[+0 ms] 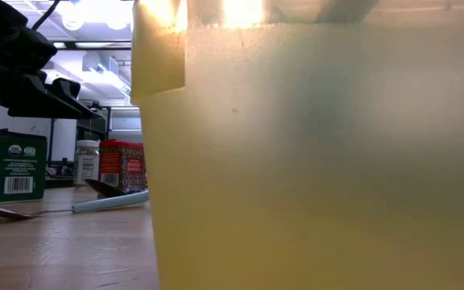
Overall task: Pick & Place Food Item
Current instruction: Put the orange noodle pack into the blue bin
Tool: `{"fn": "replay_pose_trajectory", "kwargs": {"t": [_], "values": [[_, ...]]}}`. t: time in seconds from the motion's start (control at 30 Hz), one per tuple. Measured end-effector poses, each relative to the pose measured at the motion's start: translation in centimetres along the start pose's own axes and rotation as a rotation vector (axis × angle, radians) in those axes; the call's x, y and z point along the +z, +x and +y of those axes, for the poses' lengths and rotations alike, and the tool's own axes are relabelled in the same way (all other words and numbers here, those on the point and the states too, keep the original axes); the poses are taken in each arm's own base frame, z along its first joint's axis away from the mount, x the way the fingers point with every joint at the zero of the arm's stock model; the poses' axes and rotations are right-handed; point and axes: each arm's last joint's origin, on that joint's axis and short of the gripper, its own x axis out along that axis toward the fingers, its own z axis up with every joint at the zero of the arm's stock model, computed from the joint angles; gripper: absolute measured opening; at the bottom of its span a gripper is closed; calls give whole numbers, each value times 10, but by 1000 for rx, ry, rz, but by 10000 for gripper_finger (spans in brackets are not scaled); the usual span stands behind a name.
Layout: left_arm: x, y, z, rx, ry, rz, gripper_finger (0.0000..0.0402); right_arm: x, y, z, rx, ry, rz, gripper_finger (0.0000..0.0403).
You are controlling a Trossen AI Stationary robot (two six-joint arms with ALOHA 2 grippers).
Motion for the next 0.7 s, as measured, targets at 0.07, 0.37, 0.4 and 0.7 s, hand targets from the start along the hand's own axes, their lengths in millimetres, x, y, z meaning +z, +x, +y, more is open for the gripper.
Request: {"fn": "replay_pose_trajectory", "kwargs": {"t": [0.07, 0.37, 0.4, 0.7], "values": [[0, 0, 0, 0, 0, 0, 158, 0, 0, 0, 1, 0, -1, 12], [0, 0, 0, 0, 0, 0, 158, 1, -8, -2, 2, -8, -30, 10], [0, 0, 0, 0, 0, 0, 158, 1, -11, -2, 7, -14, -37, 10], [0, 0, 0, 0, 0, 0, 158, 4, -49, -11, 62, 0, -157, 9]]}}
